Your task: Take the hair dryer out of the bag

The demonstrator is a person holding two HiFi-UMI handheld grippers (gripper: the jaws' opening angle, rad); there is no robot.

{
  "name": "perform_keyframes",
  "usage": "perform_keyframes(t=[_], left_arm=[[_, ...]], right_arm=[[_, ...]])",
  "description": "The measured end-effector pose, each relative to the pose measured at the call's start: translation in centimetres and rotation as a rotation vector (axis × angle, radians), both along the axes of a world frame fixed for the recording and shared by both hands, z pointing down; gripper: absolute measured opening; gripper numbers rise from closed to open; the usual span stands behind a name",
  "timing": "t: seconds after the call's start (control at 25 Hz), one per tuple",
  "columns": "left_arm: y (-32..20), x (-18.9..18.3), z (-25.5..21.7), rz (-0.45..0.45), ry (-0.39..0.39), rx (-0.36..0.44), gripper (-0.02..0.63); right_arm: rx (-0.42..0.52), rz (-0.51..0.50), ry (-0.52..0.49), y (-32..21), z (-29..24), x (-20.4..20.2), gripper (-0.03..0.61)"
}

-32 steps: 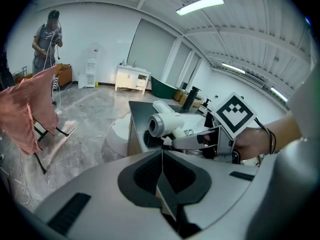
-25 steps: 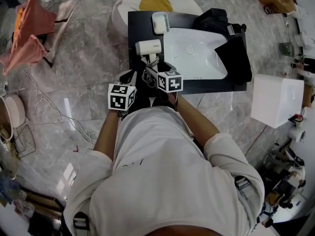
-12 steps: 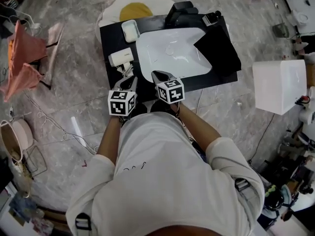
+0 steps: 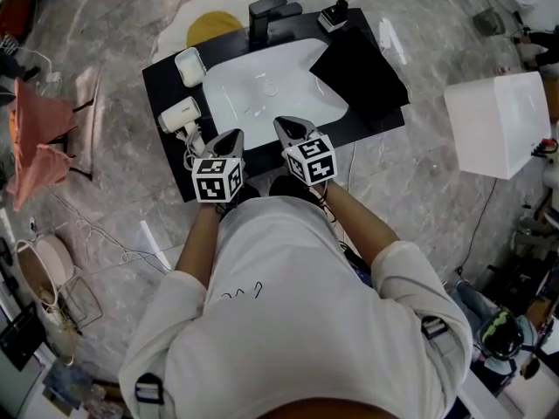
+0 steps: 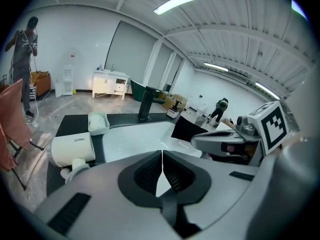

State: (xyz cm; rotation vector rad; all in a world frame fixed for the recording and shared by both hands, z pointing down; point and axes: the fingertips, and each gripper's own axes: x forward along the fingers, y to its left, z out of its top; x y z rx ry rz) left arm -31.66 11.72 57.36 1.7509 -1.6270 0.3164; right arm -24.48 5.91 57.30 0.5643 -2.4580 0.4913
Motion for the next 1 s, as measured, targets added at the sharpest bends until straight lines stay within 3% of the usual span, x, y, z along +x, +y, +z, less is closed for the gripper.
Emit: perform_keyframes(t=[0.32,0.52,0.76,1.0], left_arm=[[-3.0,3.9,-1.7,-0.065,-0.009,0.028,0.023],[-4.7,5.1,-3.1,-0.209,0.103,0.116,0.023],[-4.7,6.9,-2.9,-0.336,0.045,0.134,0.023],[-4.7,5.2,-6.4,-0.368,-0.046,0.192,0.023]], right_arm=[[0.071,-0.033,-0.031,-3.5,-2.7,3.6,-0.003],[0.116,-0.075,-0.058,-5.7,-4.0,5.4,-0.003],[0.133,-0.135,-0.079,-7.9,-4.6,6.9,-0.003],[0.215,-0.174,-0.152,-9.8,-8.5,4.6,-0.003]])
